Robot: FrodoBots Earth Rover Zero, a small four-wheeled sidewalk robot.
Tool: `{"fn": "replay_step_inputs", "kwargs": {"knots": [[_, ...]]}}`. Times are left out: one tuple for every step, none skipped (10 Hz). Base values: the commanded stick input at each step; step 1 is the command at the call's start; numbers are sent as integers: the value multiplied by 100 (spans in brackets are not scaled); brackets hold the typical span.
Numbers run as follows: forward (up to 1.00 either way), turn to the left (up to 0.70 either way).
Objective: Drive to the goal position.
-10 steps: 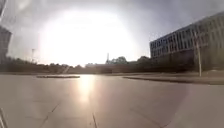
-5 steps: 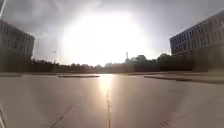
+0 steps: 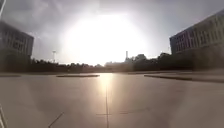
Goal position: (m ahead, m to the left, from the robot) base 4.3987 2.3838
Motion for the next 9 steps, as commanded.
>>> {"fn": "replay_step_inputs", "kwargs": {"knots": [[70,0],[70,0],[70,0],[70,0],[70,0],[70,0],[70,0],[70,0],[70,0]]}}
